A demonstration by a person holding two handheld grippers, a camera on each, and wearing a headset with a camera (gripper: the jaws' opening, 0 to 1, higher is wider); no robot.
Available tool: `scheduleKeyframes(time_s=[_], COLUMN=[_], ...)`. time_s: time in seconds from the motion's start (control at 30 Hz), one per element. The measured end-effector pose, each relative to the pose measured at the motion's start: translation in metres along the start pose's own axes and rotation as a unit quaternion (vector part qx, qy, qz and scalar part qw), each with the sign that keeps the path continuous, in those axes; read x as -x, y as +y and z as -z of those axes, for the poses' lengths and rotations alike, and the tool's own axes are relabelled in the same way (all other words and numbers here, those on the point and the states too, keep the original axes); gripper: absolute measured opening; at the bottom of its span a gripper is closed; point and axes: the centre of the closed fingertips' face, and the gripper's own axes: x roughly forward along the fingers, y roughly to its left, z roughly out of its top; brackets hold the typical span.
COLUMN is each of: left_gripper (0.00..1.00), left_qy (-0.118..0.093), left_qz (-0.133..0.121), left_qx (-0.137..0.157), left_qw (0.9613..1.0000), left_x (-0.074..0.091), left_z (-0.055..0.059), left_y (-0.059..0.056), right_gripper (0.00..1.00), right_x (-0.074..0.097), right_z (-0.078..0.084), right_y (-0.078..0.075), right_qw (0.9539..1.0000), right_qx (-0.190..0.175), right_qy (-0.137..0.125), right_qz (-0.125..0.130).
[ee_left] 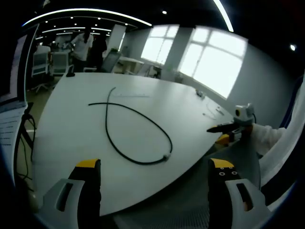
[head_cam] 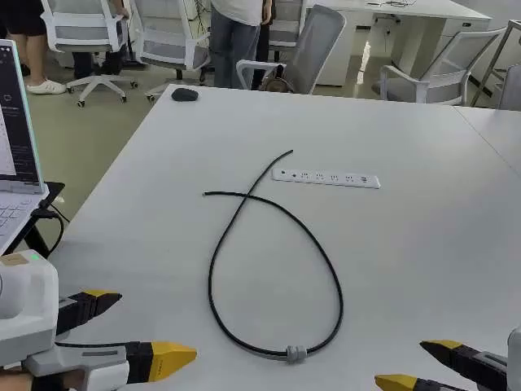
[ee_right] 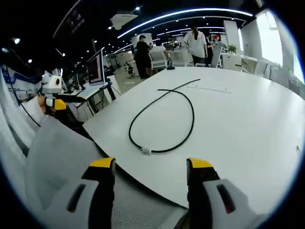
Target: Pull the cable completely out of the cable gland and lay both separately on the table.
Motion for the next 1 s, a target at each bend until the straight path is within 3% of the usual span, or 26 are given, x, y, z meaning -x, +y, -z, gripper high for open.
scheduleKeyframes(time_s=[0.3,1.0], left_gripper=[0.91,0.9], left_qy=[0.003,0.013], left_qz=[0.0,0.004], left_qx=[0.002,-0.022], left_qw=[1.0,0.9997], left_x=[0.0005,-0.0027], left_z=[0.0069,0.0053], left_y=[-0.0005,-0.0045], right_gripper=[0.62,0.62], right_x=[-0.0016,0.001], right_z=[0.0006,0.0012], right_y=[0.0005,-0.0081], right_qw=[1.0,0.9998], right_qx=[0.007,0.018], right_qy=[0.0,-0.006], right_qz=[-0.001,-0.003])
